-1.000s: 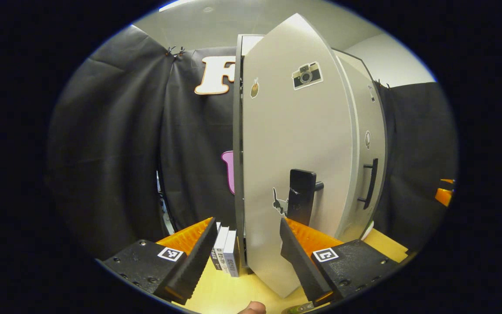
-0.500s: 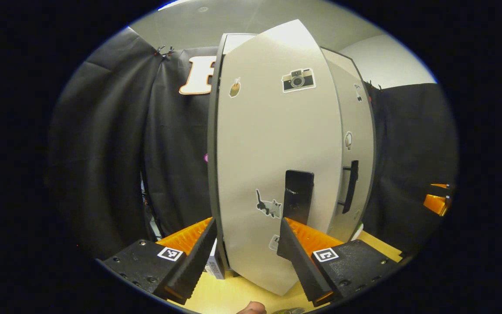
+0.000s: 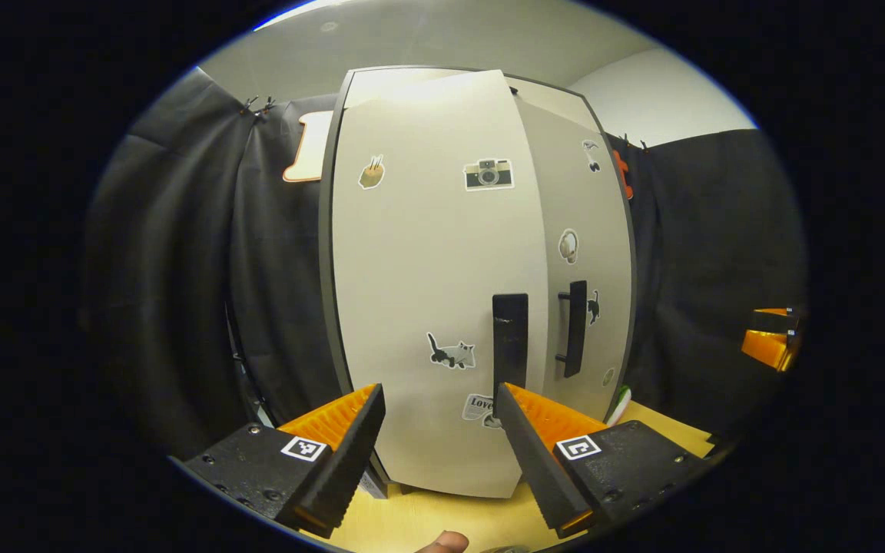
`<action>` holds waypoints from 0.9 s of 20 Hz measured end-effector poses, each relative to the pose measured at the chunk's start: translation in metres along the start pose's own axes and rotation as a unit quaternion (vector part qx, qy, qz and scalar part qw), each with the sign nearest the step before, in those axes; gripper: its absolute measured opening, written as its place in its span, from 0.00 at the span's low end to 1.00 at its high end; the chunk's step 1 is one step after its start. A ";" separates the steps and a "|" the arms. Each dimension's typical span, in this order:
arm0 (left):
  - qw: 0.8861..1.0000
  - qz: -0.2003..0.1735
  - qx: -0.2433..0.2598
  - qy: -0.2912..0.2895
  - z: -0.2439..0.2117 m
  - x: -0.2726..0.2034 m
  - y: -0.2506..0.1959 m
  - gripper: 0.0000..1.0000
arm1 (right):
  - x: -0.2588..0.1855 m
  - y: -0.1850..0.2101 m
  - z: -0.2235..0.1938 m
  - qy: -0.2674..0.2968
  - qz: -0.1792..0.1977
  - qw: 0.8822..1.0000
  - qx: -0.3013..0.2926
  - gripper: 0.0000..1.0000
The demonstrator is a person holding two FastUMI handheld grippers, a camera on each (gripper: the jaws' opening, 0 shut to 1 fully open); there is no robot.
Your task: Grasp the bottle in the cabinet with the left hand and place it on the coaster, then close the right door with the right hand and the left door with the left hand.
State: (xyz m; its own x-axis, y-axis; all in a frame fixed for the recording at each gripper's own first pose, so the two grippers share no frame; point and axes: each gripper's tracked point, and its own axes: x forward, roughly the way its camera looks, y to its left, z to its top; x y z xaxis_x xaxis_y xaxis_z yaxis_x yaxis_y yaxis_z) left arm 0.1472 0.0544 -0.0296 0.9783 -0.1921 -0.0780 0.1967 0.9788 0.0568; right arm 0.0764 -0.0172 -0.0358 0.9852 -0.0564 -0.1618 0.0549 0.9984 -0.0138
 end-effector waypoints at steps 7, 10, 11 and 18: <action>0.999 0.013 -0.047 -0.004 0.009 -0.041 -0.006 0.93 | -0.016 0.008 0.014 -0.002 0.013 1.000 0.011 0.97; 0.999 0.035 -0.038 -0.010 0.015 -0.060 -0.001 0.93 | -0.021 0.011 0.021 -0.006 0.024 1.000 0.012 0.97; 0.998 0.042 -0.034 -0.010 0.016 -0.067 -0.001 0.91 | -0.024 0.012 0.022 -0.007 0.027 1.000 0.014 0.97; 0.995 0.087 -0.038 -0.007 0.031 -0.122 -0.017 0.91 | -0.032 0.017 0.029 -0.022 0.043 0.999 0.019 0.97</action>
State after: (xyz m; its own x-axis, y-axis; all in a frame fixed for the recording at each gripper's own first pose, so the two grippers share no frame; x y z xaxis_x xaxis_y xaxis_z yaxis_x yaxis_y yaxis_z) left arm 0.0269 0.0593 0.0100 0.9980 -0.0194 -0.0599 0.0190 0.9998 -0.0072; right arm 0.0505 0.0014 -0.0022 0.9926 0.0298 -0.1176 -0.0258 0.9990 0.0352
